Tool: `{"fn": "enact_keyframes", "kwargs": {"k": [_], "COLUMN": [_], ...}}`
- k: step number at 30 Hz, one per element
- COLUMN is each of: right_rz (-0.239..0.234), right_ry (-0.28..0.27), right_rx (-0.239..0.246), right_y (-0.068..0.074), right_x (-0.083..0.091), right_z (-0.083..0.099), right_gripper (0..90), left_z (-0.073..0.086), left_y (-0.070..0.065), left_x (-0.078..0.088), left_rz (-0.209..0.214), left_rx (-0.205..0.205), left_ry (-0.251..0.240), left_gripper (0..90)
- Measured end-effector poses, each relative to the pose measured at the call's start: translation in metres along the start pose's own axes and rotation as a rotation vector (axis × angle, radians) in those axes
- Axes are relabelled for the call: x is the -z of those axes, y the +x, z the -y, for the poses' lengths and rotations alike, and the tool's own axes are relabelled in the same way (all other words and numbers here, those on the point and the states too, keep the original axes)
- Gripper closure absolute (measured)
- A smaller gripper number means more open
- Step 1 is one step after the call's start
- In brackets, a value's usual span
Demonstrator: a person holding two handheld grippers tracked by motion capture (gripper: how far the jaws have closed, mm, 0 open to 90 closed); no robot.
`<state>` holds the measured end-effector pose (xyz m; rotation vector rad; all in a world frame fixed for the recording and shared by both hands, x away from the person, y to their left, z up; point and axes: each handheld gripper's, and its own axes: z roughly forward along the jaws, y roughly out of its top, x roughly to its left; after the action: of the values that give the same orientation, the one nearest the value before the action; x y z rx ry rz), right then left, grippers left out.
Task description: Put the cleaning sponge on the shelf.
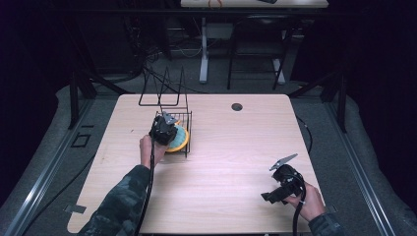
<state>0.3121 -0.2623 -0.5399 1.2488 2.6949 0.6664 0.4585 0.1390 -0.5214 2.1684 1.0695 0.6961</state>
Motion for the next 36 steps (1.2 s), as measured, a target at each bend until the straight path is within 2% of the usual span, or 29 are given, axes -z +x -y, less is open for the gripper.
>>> {"fn": "enact_keyframes", "kwargs": {"k": [4,11,12,13,16,18,19,21,25,29,36], "right_rz": [0.0,0.006,0.006,0.005,0.008,0.007,0.007,0.007,0.006,0.006,0.006], "right_ry": [-0.003,-0.006,-0.006,-0.004,-0.01,-0.012,-0.012,-0.011,-0.017,-0.014,-0.02], "right_rx": [-0.003,-0.006,-0.006,-0.006,-0.004,-0.002,-0.002,-0.004,-0.001,-0.002,-0.004], "right_y": [0.0,-0.001,-0.001,0.0,0.0,0.001,0.001,0.001,0.001,0.001,0.0], "right_x": [0.0,0.002,0.002,0.003,0.003,0.003,0.003,0.003,0.002,0.003,0.003], "right_z": [0.0,0.001,0.001,0.001,0.002,0.001,0.001,0.001,0.002,0.002,0.002], "right_gripper": [4.8,4.8,4.8,4.8,4.8,4.7,4.7,4.7,4.7,4.7,4.3], "left_z": [-0.001,-0.004,-0.004,-0.003,0.0,0.003,0.003,0.009,0.014,0.019,0.029], "left_y": [0.001,0.0,0.001,0.0,0.001,0.003,0.003,0.003,0.003,0.002,0.001], "left_x": [0.001,0.009,0.011,0.015,0.019,0.023,0.023,0.022,0.024,0.034,0.056], "left_rz": [0.004,-0.009,-0.003,0.004,0.013,0.008,0.008,0.021,0.034,0.028,0.042], "left_rx": [0.01,0.025,0.029,0.034,0.039,0.042,0.042,0.067,0.077,0.08,0.076], "left_ry": [0.006,-0.003,-0.004,-0.006,-0.026,-0.043,-0.043,-0.039,-0.034,-0.049,-0.052], "left_gripper": [76.9,42.4,42.4,33.4,25.2,22.2,20.3,17.4,15.4,12.6,8.7]}}
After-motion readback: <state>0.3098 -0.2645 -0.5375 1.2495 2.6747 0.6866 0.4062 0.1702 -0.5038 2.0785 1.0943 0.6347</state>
